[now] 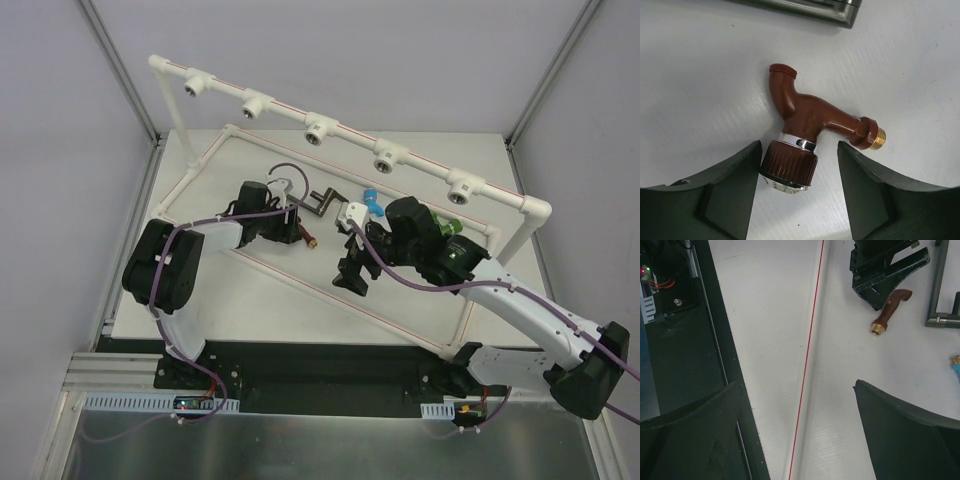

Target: Install the water faucets

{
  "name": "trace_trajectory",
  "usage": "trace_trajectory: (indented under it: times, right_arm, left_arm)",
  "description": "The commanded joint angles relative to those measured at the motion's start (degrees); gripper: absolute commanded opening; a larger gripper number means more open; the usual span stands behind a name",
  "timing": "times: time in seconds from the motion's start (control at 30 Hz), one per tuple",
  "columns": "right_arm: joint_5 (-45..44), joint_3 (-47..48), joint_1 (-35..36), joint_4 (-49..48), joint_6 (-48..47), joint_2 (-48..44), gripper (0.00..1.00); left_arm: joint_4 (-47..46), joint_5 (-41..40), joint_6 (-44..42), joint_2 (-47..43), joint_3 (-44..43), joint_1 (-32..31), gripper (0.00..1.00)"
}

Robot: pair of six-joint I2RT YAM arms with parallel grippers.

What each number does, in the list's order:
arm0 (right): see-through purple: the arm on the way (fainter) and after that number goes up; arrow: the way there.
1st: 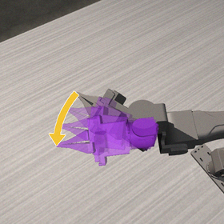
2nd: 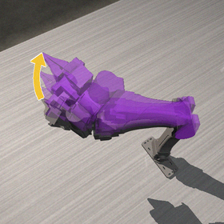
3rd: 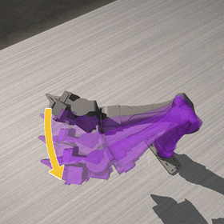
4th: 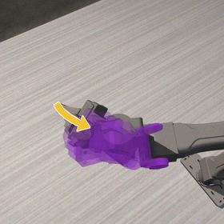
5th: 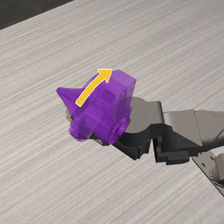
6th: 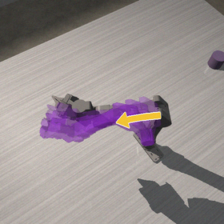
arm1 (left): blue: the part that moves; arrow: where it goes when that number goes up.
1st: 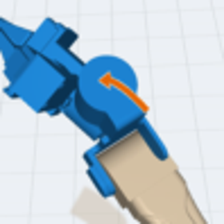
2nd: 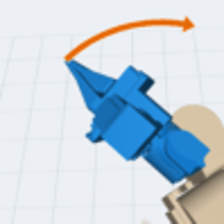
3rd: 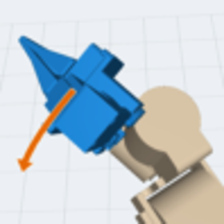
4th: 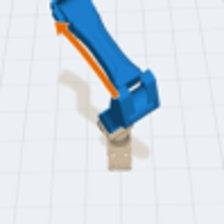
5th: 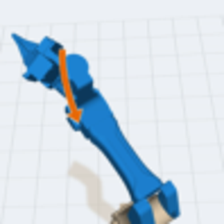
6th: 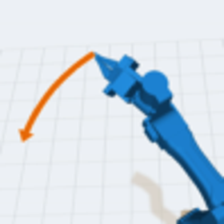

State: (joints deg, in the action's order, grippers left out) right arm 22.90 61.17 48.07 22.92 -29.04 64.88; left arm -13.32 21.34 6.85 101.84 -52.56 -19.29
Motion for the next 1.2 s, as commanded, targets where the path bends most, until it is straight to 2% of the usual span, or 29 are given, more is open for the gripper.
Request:
trace_trajectory:
  times: [0.0, 0.1, 0.2, 0.33, 0.37, 0.43, 0.47, 0.6, 0.8, 0.9, 1.03, 1.17]
  right_arm:
    - [-1.2, -1.5, 0.4, -5.2, 2.0, 1.3, 0.97]
    - [-2.9, -3.4, 0.4, -7.3, 2.9, 1.6, 0.97]
    - [-5.6, -4.9, 0.4, -8.8, 3.5, 2.7, 0.97]
    - [-7.8, -6.6, 0.4, -10.9, 4.2, 4.4, 0.97]
    - [-8.5, -7.2, 0.4, -11.4, 4.3, 4.6, 0.97]
    - [-8.6, -7.3, 0.4, -11.9, 4.3, 5.9, 0.97]
    - [-9.0, -7.2, 0.4, -11.8, 4.3, 6.4, 0.97]
    - [-9.5, -7.6, -0.2, -11.7, 4.3, 7.8, 0.98]
    - [-8.6, -8.8, -2.1, -14.7, 5.1, 9.2, 0.99]
    - [-5.6, -9.1, -2.9, -17.4, 6.2, 10.6, 0.99]
    - [-3.6, -8.0, -2.9, -19.8, 7.1, 14.3, 0.94]
    - [-3.1, -7.5, -2.8, -22.7, 7.9, 16.8, 0.93]
  left_arm:
    - [5.5, -2.1, -1.2, -1.3, 2.1, -2.4, 0.62]
    - [5.9, -3.6, -1.6, -1.7, 2.5, -3.6, 0.62]
    - [6.6, -5.1, -1.9, -1.6, 2.0, -4.9, 0.52]
    - [7.9, -6.0, -1.9, -1.6, 1.4, -6.1, 0.33]
    - [8.0, -6.7, -1.7, -1.9, 1.6, -6.3, 0.23]
    - [8.2, -6.9, -0.4, -3.1, 2.0, -6.5, 0.19]
    - [8.2, -6.5, 0.3, -3.8, 2.7, -6.6, 0.12]
    - [8.2, -6.0, 5.8, -8.5, 4.8, -7.0, 0.00]
    - [8.8, -3.2, 14.7, -17.2, 7.3, -7.0, 0.00]
    - [9.4, 0.9, 18.2, -20.0, 7.6, -7.0, 0.00]
    - [10.0, 5.5, 21.2, -23.3, 8.4, -7.0, 0.00]
    - [10.7, 8.5, 23.6, -26.7, 9.4, -7.1, 0.00]
